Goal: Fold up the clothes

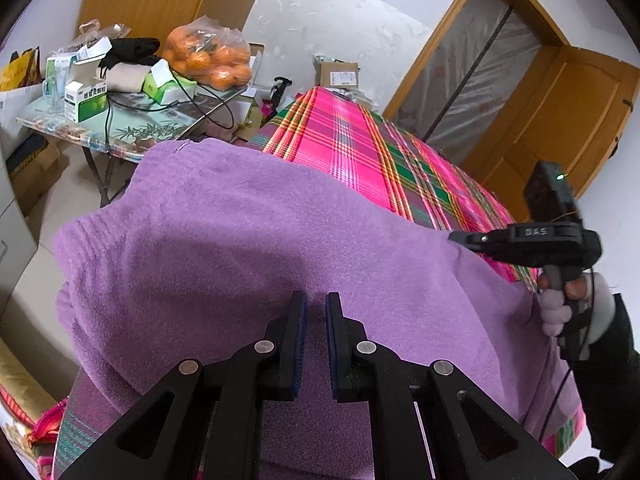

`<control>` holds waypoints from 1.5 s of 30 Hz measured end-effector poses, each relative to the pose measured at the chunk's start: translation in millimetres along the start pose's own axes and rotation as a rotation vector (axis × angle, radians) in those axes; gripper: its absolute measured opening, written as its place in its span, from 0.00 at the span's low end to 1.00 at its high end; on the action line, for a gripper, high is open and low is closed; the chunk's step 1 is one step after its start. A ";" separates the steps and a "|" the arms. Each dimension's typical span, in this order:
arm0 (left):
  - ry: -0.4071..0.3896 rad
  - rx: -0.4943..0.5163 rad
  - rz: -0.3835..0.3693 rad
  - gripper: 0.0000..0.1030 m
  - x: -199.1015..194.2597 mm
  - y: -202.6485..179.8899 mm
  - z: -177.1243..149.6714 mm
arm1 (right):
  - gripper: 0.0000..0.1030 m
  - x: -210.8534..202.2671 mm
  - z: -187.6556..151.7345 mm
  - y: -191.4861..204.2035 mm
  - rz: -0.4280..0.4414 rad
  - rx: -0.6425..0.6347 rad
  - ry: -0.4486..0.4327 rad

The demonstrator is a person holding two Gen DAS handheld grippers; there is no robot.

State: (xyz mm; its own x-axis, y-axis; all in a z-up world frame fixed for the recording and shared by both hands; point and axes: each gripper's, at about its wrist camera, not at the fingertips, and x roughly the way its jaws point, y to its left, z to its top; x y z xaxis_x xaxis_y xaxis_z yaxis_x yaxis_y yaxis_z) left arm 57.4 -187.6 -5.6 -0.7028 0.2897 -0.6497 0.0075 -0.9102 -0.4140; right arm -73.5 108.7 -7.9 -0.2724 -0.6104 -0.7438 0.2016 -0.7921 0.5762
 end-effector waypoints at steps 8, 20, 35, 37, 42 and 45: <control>0.008 0.005 0.011 0.10 -4.0 1.6 2.4 | 0.12 -24.0 -13.7 12.8 0.060 -0.035 -0.049; -0.026 -0.018 0.115 0.09 -31.2 33.7 -1.1 | 0.12 -19.6 -46.1 40.5 -0.159 -0.292 -0.062; 0.014 0.137 0.055 0.10 21.0 -27.5 55.6 | 0.07 14.8 -31.5 81.6 -0.088 -0.284 -0.062; 0.062 0.143 0.091 0.10 40.1 -22.3 59.5 | 0.02 15.3 -29.8 79.6 -0.087 -0.268 -0.066; 0.054 0.096 0.125 0.08 31.9 3.5 66.8 | 0.02 8.8 -29.1 75.4 -0.074 -0.234 -0.086; 0.008 0.061 0.131 0.08 18.8 16.1 76.6 | 0.08 4.9 -28.7 72.8 -0.067 -0.214 -0.098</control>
State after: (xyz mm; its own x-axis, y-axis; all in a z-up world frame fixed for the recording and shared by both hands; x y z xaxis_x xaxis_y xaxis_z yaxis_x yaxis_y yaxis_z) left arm -10.2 -219.4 24.3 -0.6932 0.1691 -0.7006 0.0555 -0.9567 -0.2858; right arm -33.1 47.8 20.7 -0.3797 -0.5610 -0.7355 0.3717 -0.8206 0.4340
